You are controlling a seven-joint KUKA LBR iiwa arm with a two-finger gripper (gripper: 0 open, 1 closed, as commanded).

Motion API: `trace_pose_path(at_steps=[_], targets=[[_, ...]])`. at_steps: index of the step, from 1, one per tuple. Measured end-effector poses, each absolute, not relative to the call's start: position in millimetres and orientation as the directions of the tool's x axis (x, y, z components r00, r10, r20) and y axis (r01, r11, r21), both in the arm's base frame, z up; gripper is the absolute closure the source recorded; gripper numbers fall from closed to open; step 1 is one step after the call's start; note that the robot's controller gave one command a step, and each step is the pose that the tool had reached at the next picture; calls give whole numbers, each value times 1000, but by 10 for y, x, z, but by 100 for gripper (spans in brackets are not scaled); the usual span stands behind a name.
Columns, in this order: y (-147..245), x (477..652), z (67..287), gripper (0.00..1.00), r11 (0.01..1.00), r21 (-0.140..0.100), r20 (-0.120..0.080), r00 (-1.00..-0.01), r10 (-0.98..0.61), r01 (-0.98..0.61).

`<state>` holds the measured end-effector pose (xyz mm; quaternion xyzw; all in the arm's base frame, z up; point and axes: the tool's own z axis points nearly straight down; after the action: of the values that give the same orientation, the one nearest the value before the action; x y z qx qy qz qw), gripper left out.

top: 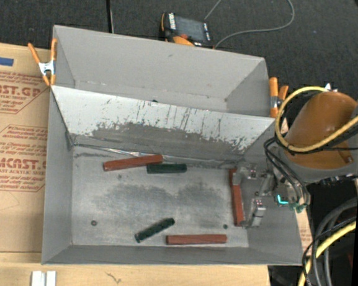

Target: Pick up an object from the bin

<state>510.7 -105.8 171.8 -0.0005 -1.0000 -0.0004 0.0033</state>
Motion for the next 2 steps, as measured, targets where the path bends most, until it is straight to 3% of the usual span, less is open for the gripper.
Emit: trace_pose_path(at_steps=[1,2], targets=[[-526,4852,702,0,967,-3,-15,-967,-255,-255],[-882,4837,719,0,974,-4,-17,-974,-225,-225]])
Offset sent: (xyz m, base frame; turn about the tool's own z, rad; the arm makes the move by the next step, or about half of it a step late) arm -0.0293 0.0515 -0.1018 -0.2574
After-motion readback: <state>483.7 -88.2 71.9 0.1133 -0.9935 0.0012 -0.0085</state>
